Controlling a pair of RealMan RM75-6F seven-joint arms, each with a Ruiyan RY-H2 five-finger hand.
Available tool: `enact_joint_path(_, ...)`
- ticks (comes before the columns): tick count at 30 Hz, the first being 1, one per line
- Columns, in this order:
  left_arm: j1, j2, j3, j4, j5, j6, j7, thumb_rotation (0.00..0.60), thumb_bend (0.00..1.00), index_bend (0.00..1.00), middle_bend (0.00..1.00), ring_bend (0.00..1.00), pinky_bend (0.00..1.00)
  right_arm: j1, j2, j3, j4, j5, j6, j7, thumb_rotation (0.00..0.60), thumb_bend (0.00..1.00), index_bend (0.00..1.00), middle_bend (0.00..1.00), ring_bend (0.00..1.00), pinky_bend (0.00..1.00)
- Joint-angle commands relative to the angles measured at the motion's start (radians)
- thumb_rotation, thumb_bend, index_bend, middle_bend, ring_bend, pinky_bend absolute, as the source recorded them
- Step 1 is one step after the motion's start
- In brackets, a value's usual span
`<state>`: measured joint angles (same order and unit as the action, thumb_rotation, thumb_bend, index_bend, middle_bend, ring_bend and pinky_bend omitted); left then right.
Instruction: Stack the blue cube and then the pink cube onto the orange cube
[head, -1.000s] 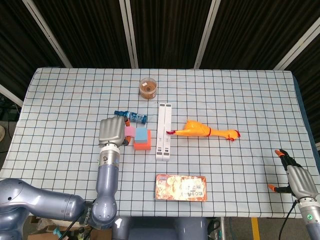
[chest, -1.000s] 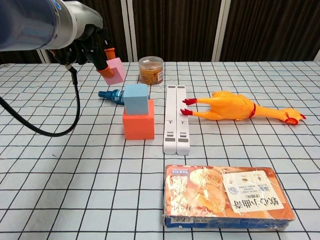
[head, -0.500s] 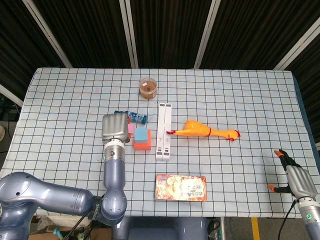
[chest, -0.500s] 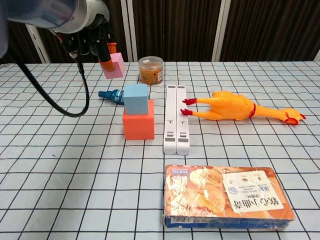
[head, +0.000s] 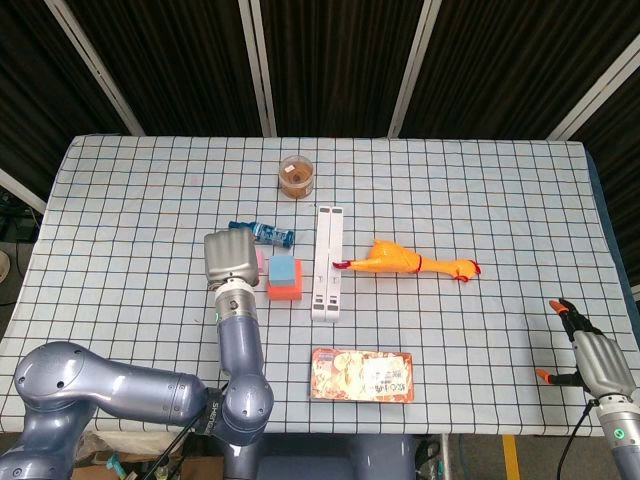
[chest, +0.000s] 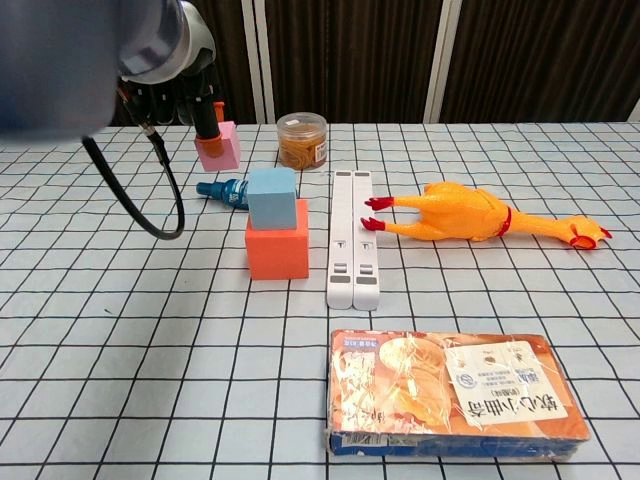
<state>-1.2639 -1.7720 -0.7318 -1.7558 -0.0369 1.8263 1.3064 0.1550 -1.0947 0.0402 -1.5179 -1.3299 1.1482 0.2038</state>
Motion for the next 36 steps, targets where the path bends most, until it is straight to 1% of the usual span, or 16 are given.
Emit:
enact_joint_path(1, -0.012, -0.023, -0.009, 0.030, -0.012, -0.009, -0.011, 0.600, 0.42, 0.48, 0.95, 0.77, 0.78, 0.003, -0.003, -0.001, 0.002, 0.000, -0.006, -0.003, 0.600, 0.04, 0.07, 0.05, 0.15, 0.25)
enact_joint_path(9, -0.035, -0.046, -0.011, 0.071, -0.006, -0.024, -0.013, 0.600, 0.42, 0.49, 0.95, 0.77, 0.78, 0.002, -0.002, 0.001, 0.006, 0.004, -0.005, 0.002, 0.600, 0.04, 0.07, 0.05, 0.15, 0.25)
enact_joint_path(17, -0.056, -0.057, -0.022, 0.076, -0.011, -0.005, 0.003, 0.600, 0.42, 0.49, 0.95, 0.77, 0.78, 0.002, -0.001, 0.000, 0.007, 0.001, -0.007, 0.006, 0.600, 0.04, 0.07, 0.05, 0.15, 0.25)
enact_joint_path(23, -0.058, -0.067, -0.018, 0.087, -0.003, -0.010, -0.004, 0.600, 0.42, 0.49, 0.95, 0.77, 0.78, 0.001, 0.001, 0.000, 0.006, 0.001, -0.004, 0.011, 0.600, 0.04, 0.07, 0.05, 0.15, 0.25)
enact_joint_path(30, -0.046, -0.075, 0.006, 0.107, 0.039, -0.049, -0.039, 0.600, 0.42, 0.48, 0.95, 0.77, 0.78, 0.001, -0.001, 0.000, 0.010, 0.000, -0.006, 0.014, 0.600, 0.04, 0.07, 0.05, 0.15, 0.25)
enact_joint_path(36, -0.042, -0.080, 0.009, 0.120, 0.040, -0.064, -0.038, 0.600, 0.42, 0.48, 0.95, 0.77, 0.78, 0.000, 0.000, 0.001, 0.011, 0.001, -0.004, 0.017, 0.600, 0.04, 0.07, 0.05, 0.15, 0.25)
